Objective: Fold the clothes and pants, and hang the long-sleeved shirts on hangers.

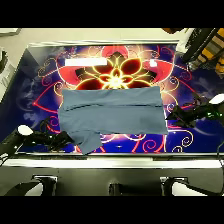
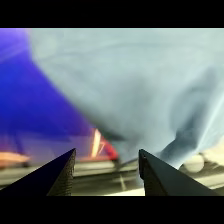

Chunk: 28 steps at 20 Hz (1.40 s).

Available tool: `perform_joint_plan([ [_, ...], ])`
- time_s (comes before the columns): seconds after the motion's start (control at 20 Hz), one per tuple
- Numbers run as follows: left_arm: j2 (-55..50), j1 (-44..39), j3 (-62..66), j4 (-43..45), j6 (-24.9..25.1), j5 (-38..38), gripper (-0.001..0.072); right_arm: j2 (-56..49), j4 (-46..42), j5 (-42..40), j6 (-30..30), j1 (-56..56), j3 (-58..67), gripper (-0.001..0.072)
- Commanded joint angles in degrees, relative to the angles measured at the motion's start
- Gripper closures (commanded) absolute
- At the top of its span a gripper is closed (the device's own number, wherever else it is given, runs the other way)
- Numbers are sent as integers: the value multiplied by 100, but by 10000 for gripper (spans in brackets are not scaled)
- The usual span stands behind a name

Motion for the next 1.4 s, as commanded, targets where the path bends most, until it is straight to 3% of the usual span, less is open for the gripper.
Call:
perform_joint_plan([
  [0.0, -92, -251, -87, -363, 22, 452, 250, 17, 72, 55, -4, -4, -37, 239],
  [0.15, -262, -409, -87, -385, 22, 470, 275, 17, 76, 52, 0, -4, -37, 280],
  [0.2, -269, -413, -87, -385, 24, 459, 442, 17, 94, 61, 2, -4, -37, 291],
  [0.25, -251, -400, -87, -385, 61, 461, 658, 17, 142, 107, -4, -7, -33, 290],
  [0.3, -247, -380, -85, -385, 61, 459, 689, 31, 162, 177, -96, -17, -20, 278],
  [0.45, -243, -264, -76, -378, 68, 376, 689, 63, -181, 197, -190, -17, -11, 152],
  [0.55, -243, -168, -76, -382, 107, 313, 689, -7, -350, 136, -186, -17, -17, 124],
  [1.05, -243, -83, -74, -382, 278, 205, 688, -997, -442, 219, -190, -11, -28, 122],
  [1.35, -243, -83, -74, -382, 275, 205, 689, -1342, 37, 151, -256, 0, -63, 191],
])
